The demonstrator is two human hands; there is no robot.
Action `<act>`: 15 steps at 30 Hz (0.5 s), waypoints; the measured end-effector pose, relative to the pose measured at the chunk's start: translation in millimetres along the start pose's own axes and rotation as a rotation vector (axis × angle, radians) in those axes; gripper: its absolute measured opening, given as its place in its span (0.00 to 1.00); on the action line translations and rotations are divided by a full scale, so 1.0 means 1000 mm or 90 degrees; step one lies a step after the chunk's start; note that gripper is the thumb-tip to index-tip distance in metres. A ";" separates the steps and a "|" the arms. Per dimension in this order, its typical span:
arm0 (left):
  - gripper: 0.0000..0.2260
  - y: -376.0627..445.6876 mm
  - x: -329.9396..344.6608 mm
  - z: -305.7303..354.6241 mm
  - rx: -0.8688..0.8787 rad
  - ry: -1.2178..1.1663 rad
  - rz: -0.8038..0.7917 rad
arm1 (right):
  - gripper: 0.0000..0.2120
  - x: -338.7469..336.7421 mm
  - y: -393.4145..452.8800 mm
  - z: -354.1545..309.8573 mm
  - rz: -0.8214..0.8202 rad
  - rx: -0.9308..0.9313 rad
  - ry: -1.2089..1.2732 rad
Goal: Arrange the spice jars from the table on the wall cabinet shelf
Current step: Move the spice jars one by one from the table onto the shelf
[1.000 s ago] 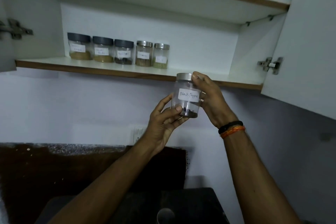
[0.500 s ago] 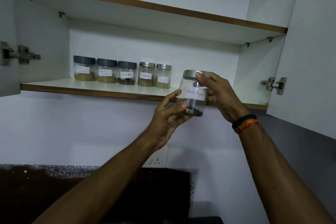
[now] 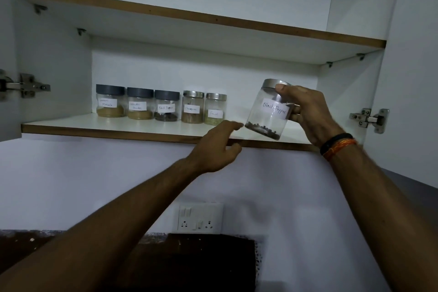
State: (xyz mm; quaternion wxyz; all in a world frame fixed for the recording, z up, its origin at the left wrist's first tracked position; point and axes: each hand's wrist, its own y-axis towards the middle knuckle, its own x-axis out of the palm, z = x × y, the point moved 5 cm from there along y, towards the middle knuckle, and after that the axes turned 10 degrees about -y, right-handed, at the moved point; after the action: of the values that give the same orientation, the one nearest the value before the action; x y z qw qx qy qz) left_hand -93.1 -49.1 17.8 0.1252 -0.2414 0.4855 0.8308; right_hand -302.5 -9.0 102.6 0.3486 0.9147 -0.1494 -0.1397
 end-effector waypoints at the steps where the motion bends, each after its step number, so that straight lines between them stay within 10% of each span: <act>1: 0.22 0.005 0.003 -0.004 0.036 0.128 -0.061 | 0.10 0.000 0.004 0.001 0.001 -0.002 -0.003; 5: 0.21 0.025 0.011 -0.025 0.027 0.384 -0.266 | 0.11 0.006 0.025 0.006 -0.007 -0.011 -0.029; 15: 0.31 0.064 0.012 -0.060 -0.060 0.358 -0.439 | 0.16 0.024 0.094 0.055 -0.041 0.020 -0.120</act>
State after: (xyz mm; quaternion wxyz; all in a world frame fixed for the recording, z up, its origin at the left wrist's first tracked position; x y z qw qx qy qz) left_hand -114.8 -133.2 35.3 0.2470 -0.6109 0.3534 0.6640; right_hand -317.3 -117.6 123.0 0.3143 0.9070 -0.1546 -0.2338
